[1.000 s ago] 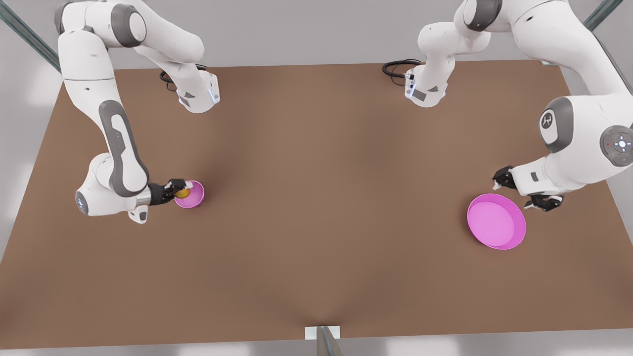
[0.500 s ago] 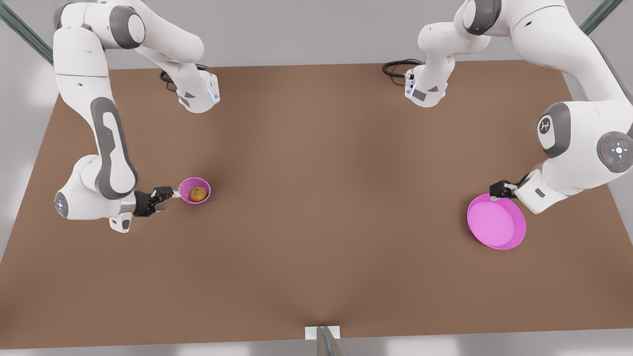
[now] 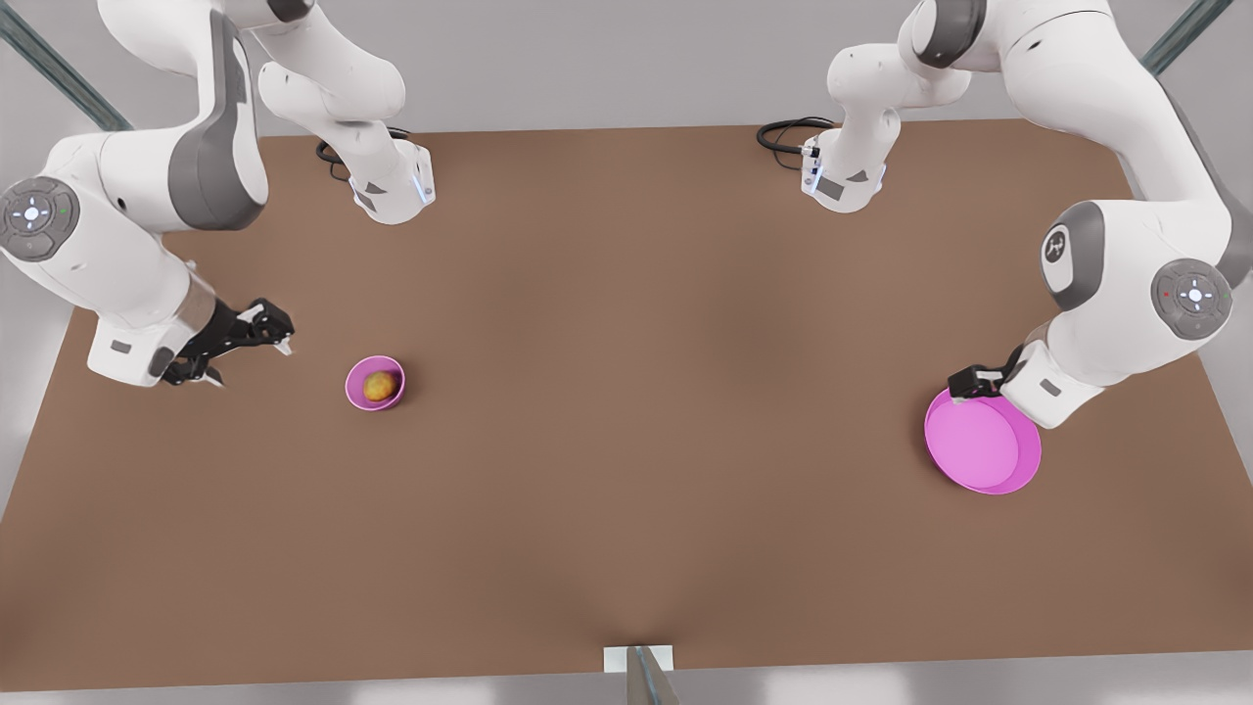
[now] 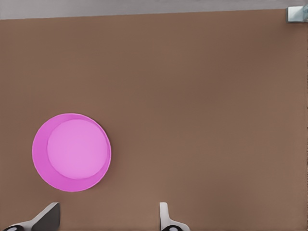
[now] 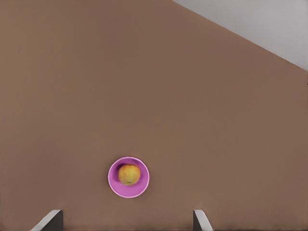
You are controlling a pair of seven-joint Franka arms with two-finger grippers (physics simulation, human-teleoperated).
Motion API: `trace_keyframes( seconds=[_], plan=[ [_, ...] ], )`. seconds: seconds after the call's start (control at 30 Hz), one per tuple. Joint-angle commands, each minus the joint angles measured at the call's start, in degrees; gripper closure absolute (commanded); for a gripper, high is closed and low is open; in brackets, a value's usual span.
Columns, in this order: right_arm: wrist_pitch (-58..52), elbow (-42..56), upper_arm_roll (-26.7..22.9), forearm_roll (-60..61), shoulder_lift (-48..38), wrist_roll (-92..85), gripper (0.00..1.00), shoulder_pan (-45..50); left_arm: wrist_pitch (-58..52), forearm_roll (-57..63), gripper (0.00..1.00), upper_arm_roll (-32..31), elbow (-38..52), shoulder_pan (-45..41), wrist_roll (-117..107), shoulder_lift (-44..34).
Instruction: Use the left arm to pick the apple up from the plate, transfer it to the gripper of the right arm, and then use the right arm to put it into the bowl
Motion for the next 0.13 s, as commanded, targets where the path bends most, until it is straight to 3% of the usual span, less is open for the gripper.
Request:
trace_keyframes(
  seconds=[0.0,0.1],
  plan=[
    [-1.72,0.05,0.02,-0.47,-0.01,23.94,0.00,0.19,0.50,-0.01,0.00,-0.03,0.03,-0.10,-5.78,-0.14],
    [-1.72,0.05,0.02,-0.47,-0.01,23.68,0.00,0.01,0.50,-0.01,0.00,-0.03,0.03,-0.10,-5.87,-0.14]
  ],
)
